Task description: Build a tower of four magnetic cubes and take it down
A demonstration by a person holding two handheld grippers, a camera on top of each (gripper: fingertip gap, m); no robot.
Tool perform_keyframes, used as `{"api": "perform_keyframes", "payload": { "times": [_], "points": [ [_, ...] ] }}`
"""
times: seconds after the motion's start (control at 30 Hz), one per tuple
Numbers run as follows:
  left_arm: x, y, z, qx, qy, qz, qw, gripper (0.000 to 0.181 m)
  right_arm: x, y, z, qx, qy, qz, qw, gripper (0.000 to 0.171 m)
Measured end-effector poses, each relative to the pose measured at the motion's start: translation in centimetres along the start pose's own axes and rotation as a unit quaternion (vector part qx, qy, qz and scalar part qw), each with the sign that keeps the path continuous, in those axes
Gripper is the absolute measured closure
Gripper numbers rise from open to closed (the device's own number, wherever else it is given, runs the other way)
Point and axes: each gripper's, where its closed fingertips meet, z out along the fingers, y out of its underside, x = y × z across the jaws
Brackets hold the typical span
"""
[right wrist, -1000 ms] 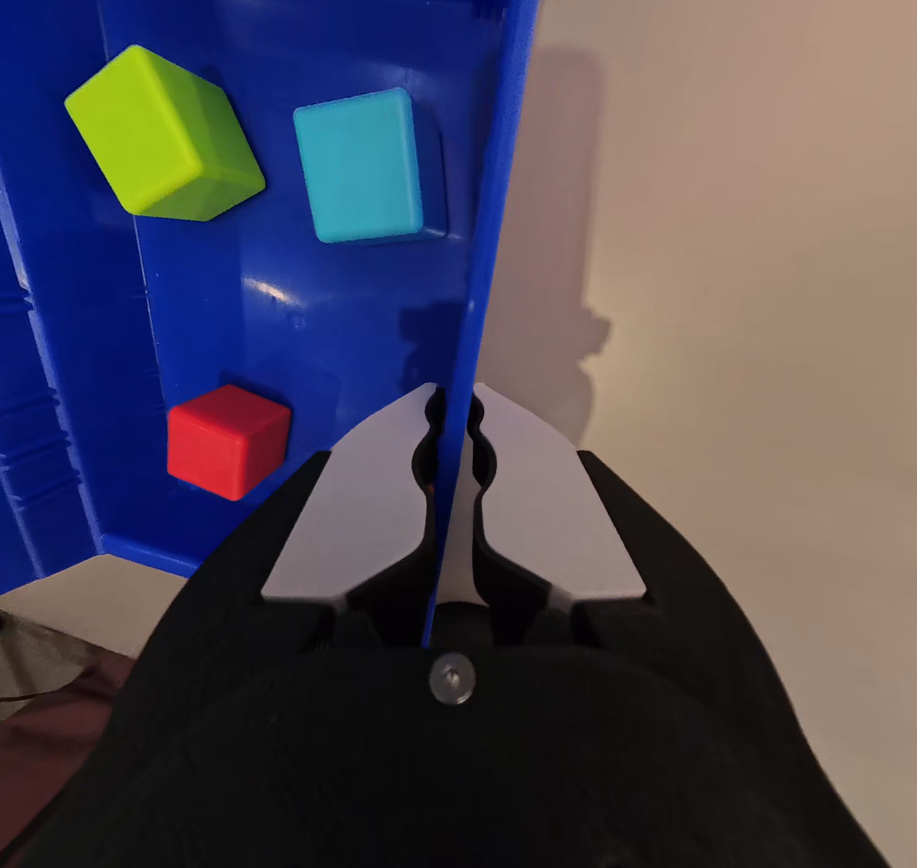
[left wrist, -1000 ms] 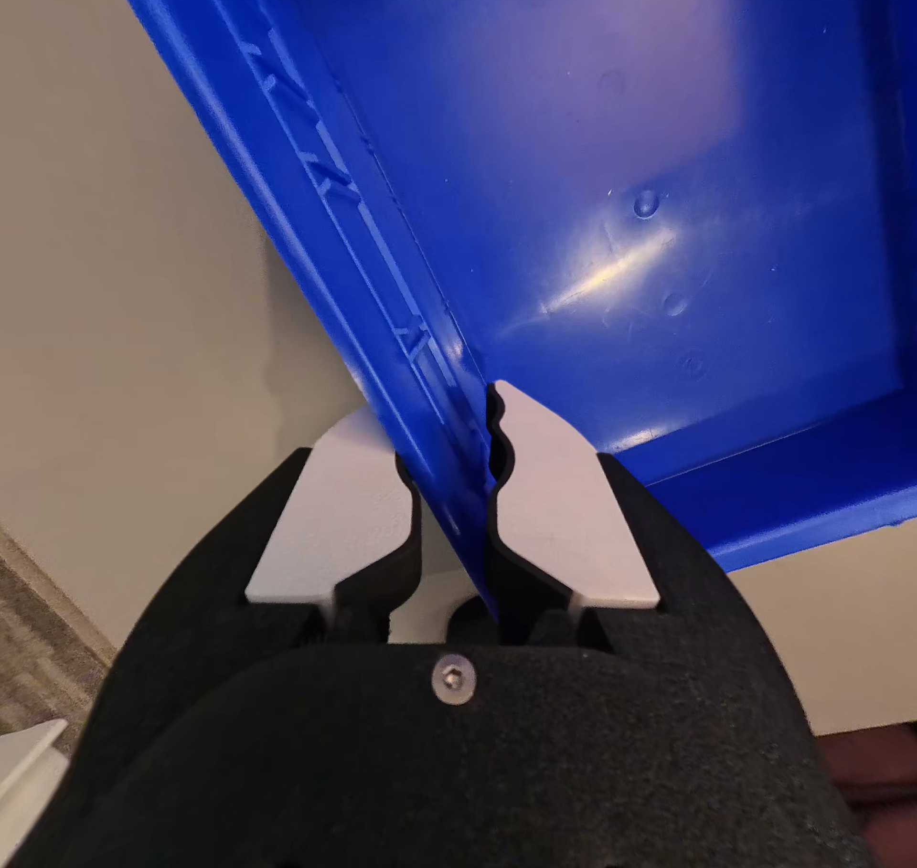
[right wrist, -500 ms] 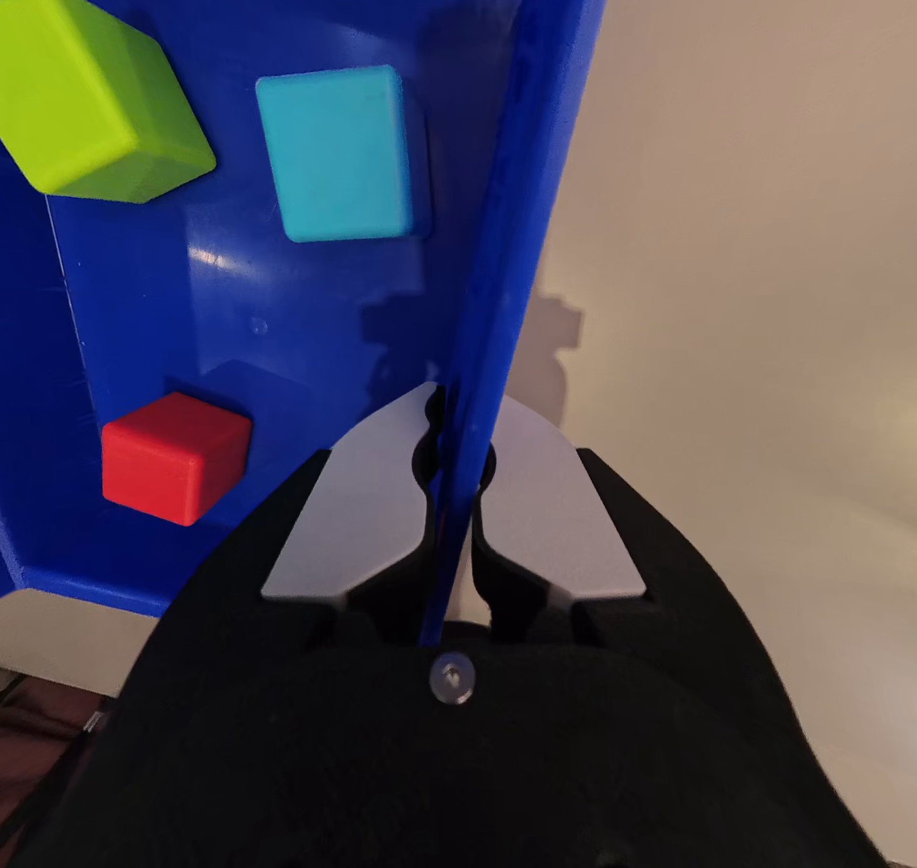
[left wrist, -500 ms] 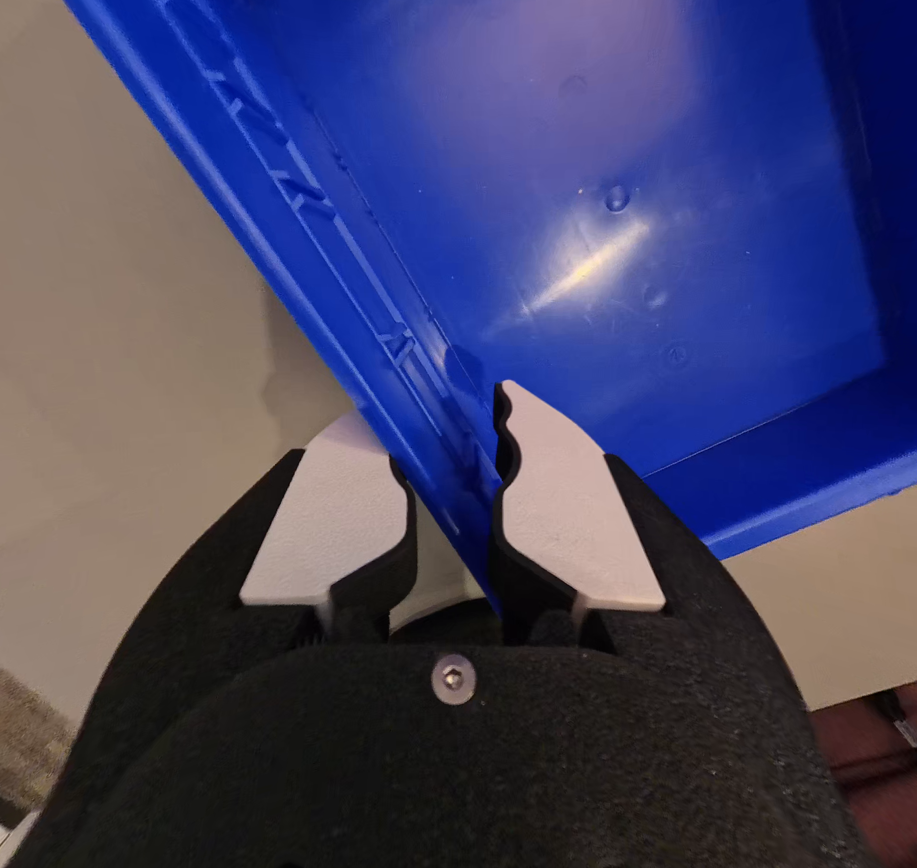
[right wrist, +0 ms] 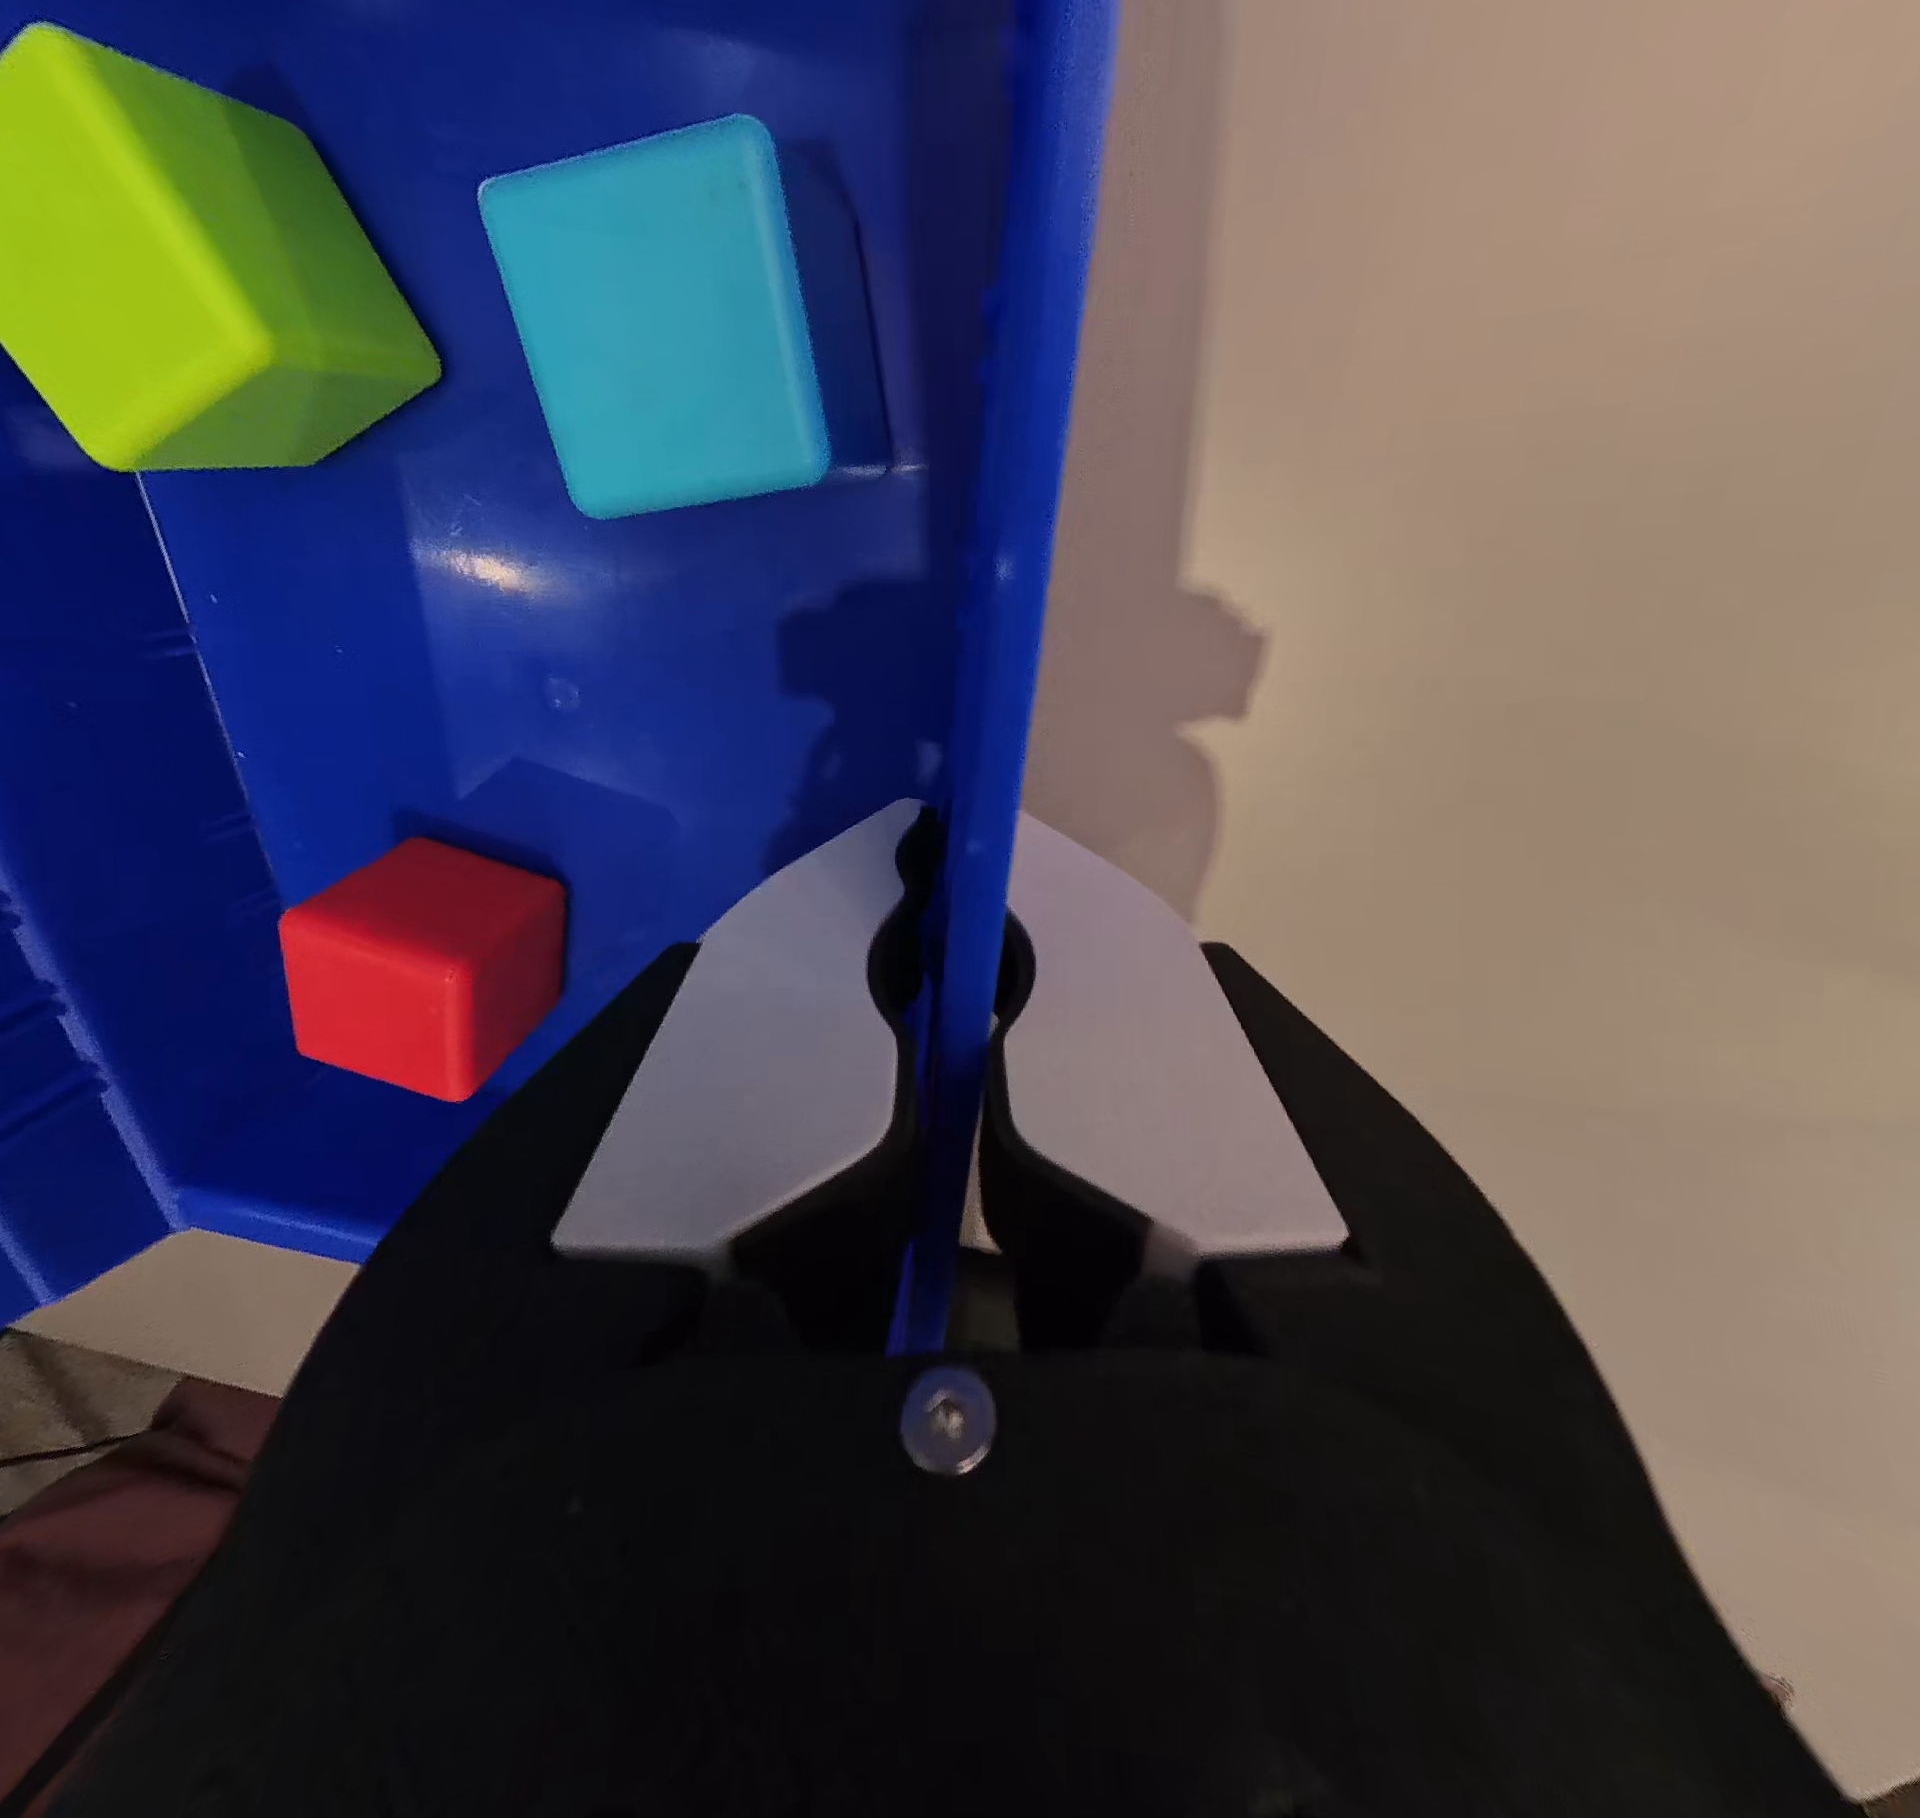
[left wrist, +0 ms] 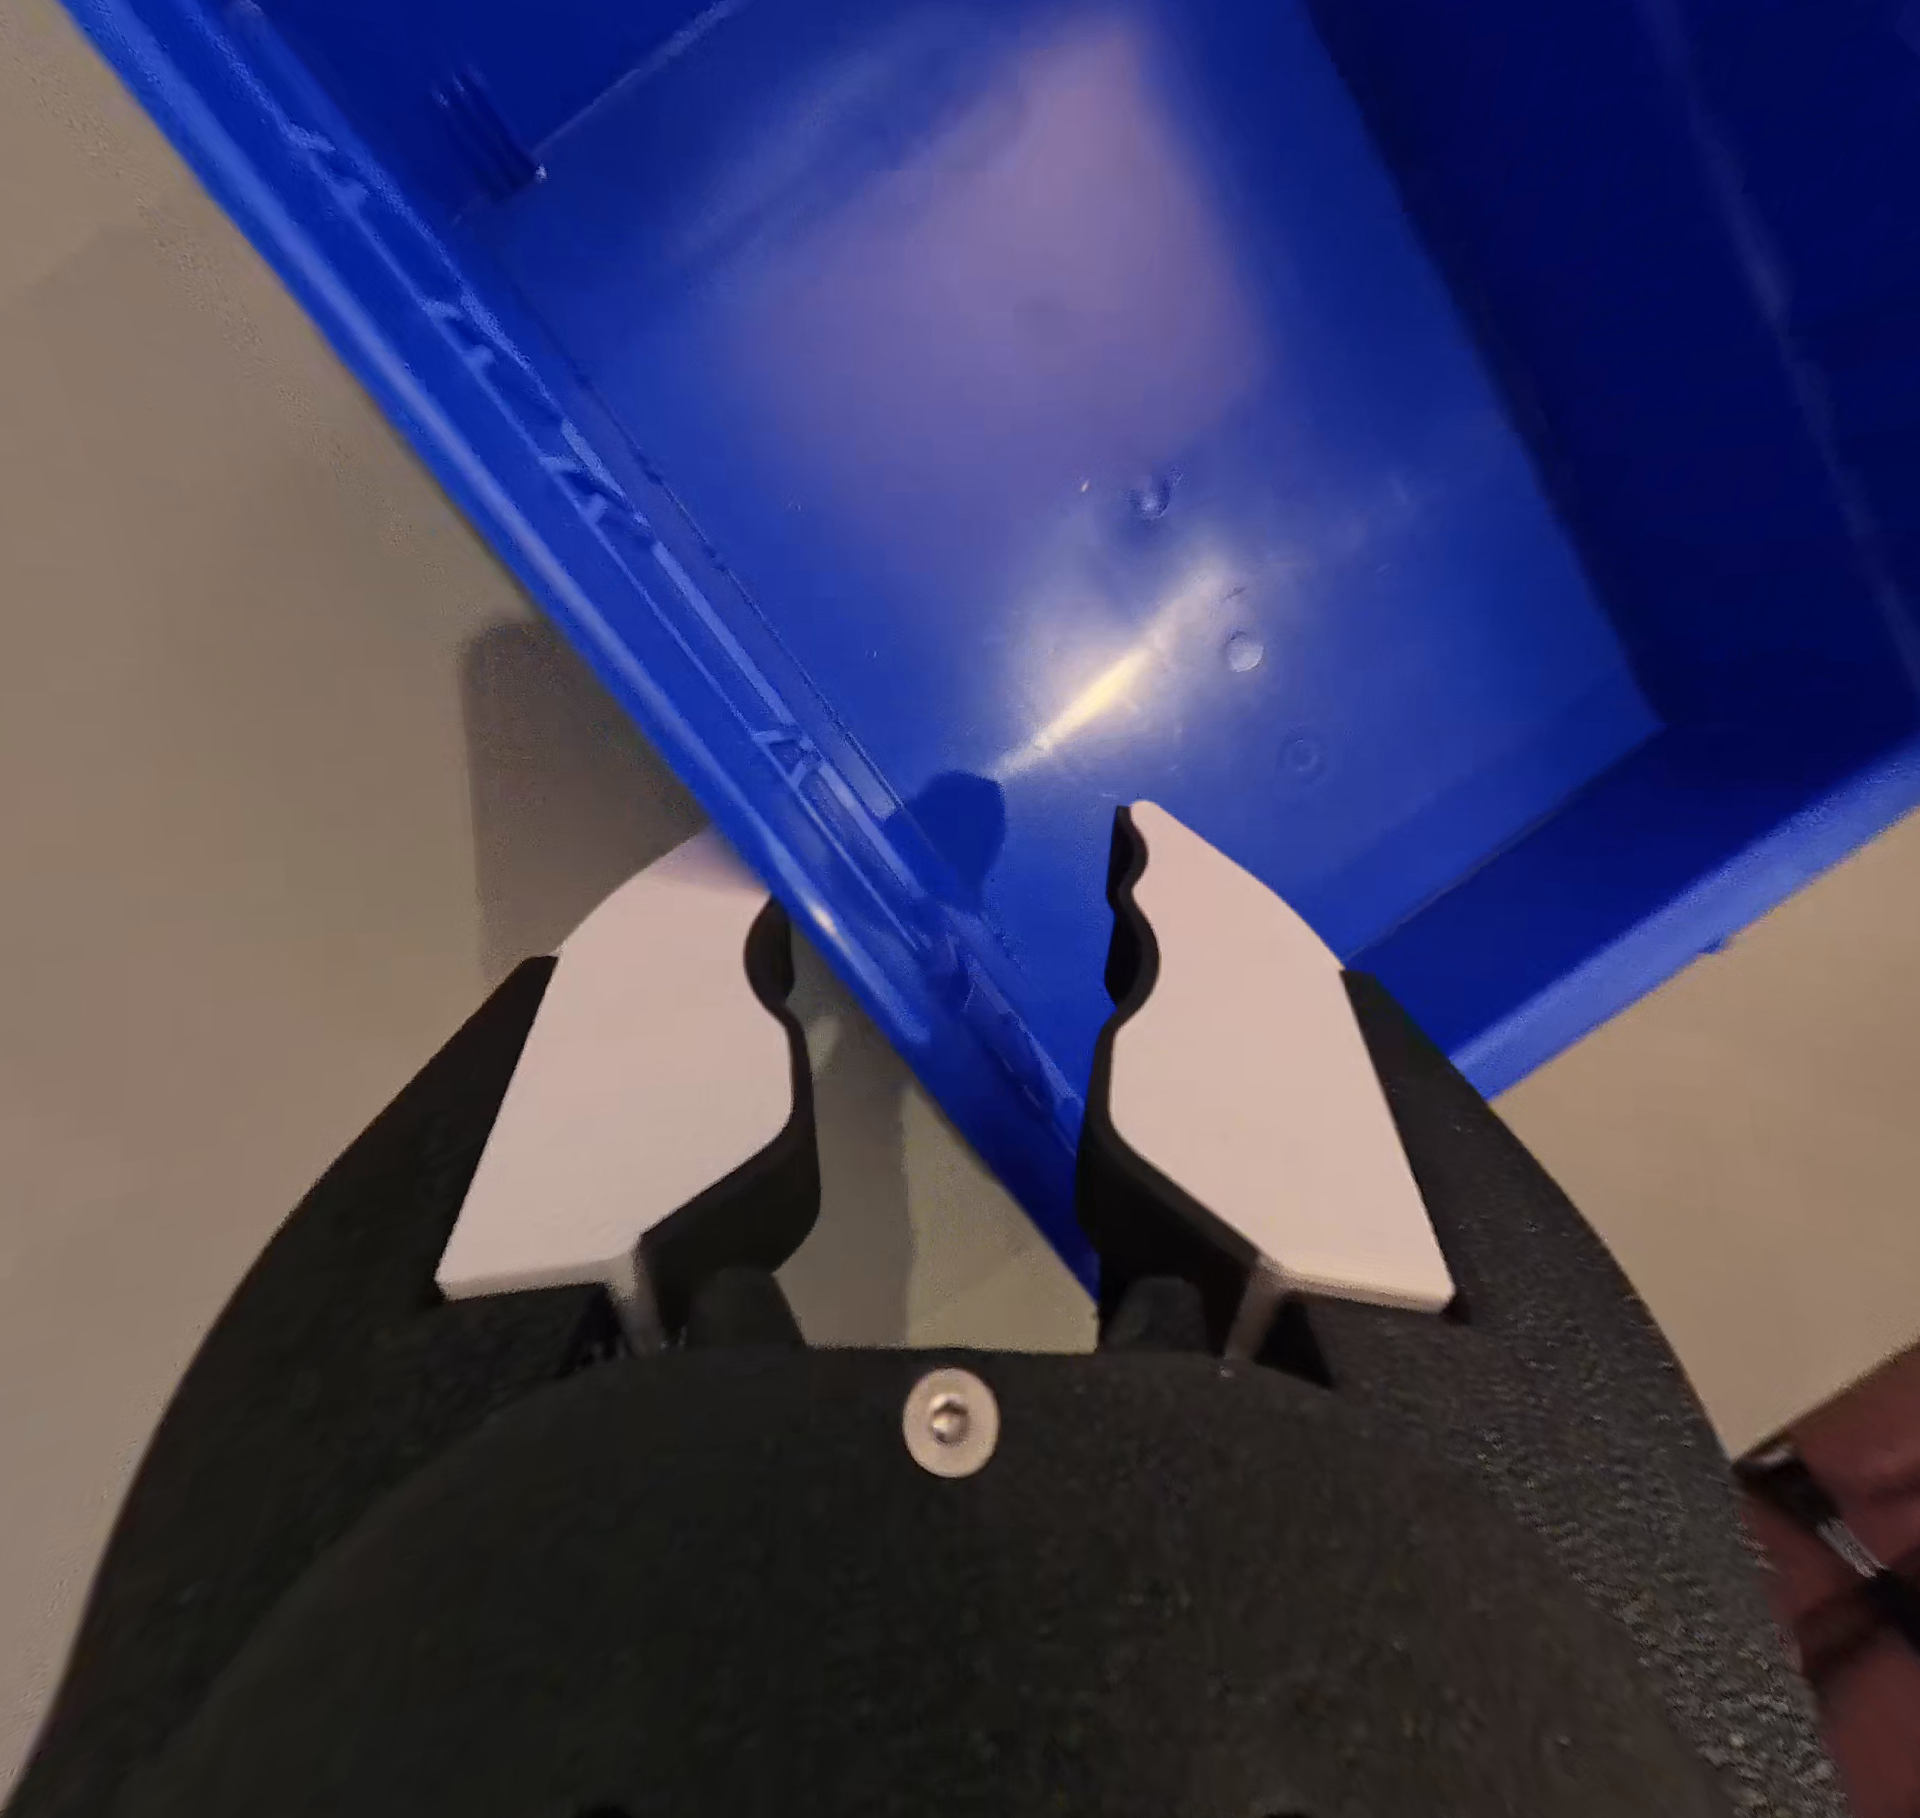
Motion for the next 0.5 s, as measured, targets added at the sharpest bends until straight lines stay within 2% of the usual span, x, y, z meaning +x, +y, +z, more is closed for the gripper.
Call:
{"api": "perform_keyframes", "payload": {
  "times": [0.1, 0.2, 0.43, 0.5],
  "points": [
    [-0.1, -1.7, -3.4, 0.076, 0.033, -0.011, 0.996, 0.118, 0.6, -0.3, 0.0, 0.01, -0.01, 0.009, 1.0, 0.164],
    [-0.9, -2.5, -7.9, 0.144, 0.033, -0.013, 0.989, 0.12, 1.1, -0.5, -0.1, -0.001, -0.033, 0.006, 0.999, 0.163],
    [-4.8, 0.2, -15.8, 0.213, -0.053, -0.015, 0.976, 0.125, 4.7, 0.0, -1.0, -0.042, -0.034, 0.002, 0.999, 0.163],
    [-5.3, 0.8, -18.2, 0.252, -0.047, -0.021, 0.966, 0.128, 5.6, 0.5, -1.9, -0.049, -0.029, 0.008, 0.998, 0.163]
  ]
}}
